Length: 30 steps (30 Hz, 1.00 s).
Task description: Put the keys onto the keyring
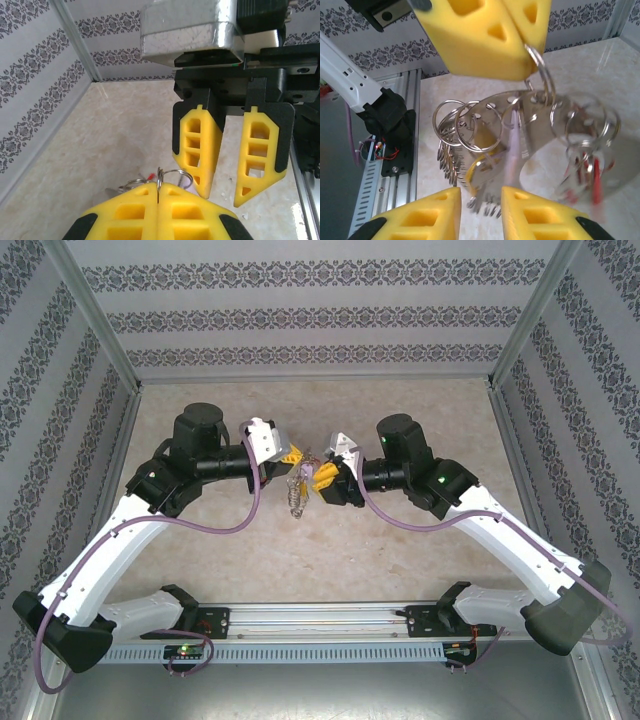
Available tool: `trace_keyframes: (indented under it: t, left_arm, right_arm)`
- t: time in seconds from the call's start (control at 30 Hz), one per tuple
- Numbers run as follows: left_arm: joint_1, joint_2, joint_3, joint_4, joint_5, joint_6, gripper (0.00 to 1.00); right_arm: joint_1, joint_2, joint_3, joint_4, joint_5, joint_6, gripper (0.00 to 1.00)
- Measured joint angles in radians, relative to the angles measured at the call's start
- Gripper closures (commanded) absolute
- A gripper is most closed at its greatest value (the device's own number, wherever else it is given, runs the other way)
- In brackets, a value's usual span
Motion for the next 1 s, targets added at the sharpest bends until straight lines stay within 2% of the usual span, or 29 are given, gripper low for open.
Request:
trace_keyframes:
  t: [0.3, 0.63, 0.9, 1.0]
  left_arm:
    - [0.000, -0.001, 0.000, 0.015, 0.001, -0.001, 1.00]
    - [0.000, -0.001, 0.000, 0.018, 0.013, -0.015, 1.00]
    - [0.000, -0.001, 0.000, 0.020, 0.013, -0.019, 1.00]
    - [0.000, -0.001, 0.000, 0.020, 0.013, -0.019, 1.00]
  right_arm:
    - [0.000, -0.019, 0.000, 0.013, 0.016, 0.000, 0.73]
    - [0.006, -0.118, 0.000, 0.103, 0.111, 0.003, 0.68]
    - [0.053, -0.058, 0.035, 0.161, 0.129, 0.003, 0.68]
    - [0.064, -0.039, 0.042, 0.173, 0.151, 0.003, 0.72]
